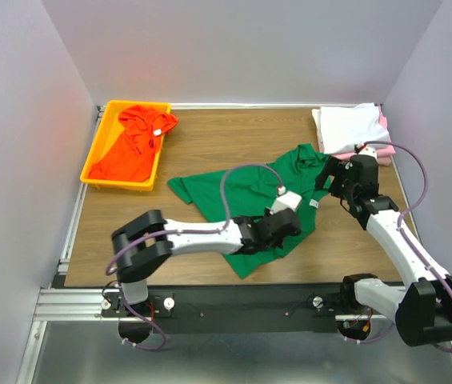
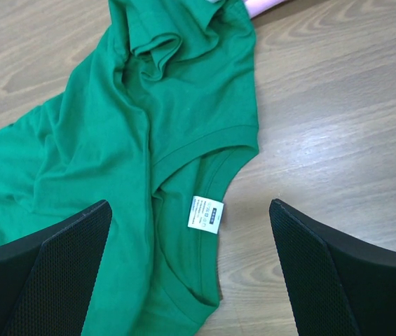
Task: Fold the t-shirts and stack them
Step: Flatten the tshirt out
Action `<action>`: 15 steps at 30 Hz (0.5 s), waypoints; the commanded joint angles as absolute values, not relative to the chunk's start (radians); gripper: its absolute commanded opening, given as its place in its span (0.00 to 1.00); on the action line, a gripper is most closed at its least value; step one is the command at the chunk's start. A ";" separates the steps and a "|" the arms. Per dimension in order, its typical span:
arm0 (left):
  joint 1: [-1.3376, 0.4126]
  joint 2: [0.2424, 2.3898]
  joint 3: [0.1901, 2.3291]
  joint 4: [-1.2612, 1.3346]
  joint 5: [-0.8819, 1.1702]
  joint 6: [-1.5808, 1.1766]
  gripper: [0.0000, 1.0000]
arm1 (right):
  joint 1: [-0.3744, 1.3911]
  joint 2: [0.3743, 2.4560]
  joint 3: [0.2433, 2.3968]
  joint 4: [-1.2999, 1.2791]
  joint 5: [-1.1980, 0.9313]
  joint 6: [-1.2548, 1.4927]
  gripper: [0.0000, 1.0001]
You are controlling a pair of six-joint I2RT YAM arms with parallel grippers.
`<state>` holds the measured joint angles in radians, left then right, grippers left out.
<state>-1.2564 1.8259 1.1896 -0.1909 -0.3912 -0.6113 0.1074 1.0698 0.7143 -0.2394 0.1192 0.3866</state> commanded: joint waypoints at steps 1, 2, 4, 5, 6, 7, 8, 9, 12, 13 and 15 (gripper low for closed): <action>-1.189 1.654 1.143 -0.225 -0.495 -0.604 0.00 | 0.101 1.155 0.767 -0.192 0.042 0.358 1.00; -1.181 1.631 1.129 -0.227 -0.500 -0.604 0.00 | 0.101 1.155 0.779 -0.184 0.032 0.353 1.00; -1.155 1.560 1.074 -0.230 -0.512 -0.607 0.00 | 0.101 1.236 0.811 -0.170 0.005 0.344 1.00; -1.125 1.536 1.031 -0.235 -0.515 -0.610 0.00 | 0.100 1.273 0.846 -0.161 -0.030 0.330 1.00; -1.106 1.481 1.008 -0.236 -0.525 -0.614 0.00 | 0.101 1.340 0.870 -0.157 -0.050 0.321 1.00; -1.088 1.448 0.985 -0.239 -0.529 -0.617 0.00 | 0.101 1.379 0.888 -0.146 -0.086 0.316 0.99; -1.041 1.384 0.939 -0.244 -0.535 -0.617 0.00 | 0.103 1.438 0.925 -0.138 -0.103 0.313 0.98; -1.020 1.349 0.918 -0.247 -0.541 -0.615 0.00 | 0.101 1.469 0.939 -0.130 -0.123 0.313 0.96; -0.934 1.214 0.839 -0.238 -0.520 -0.592 0.00 | 0.103 1.540 0.992 -0.086 -0.153 0.316 0.93; -0.913 1.185 0.821 -0.233 -0.508 -0.585 0.00 | 0.104 1.584 1.006 -0.066 -0.172 0.319 0.92; -0.858 1.111 0.775 -0.218 -0.477 -0.568 0.00 | 0.104 1.632 1.037 -0.058 -0.182 0.319 0.90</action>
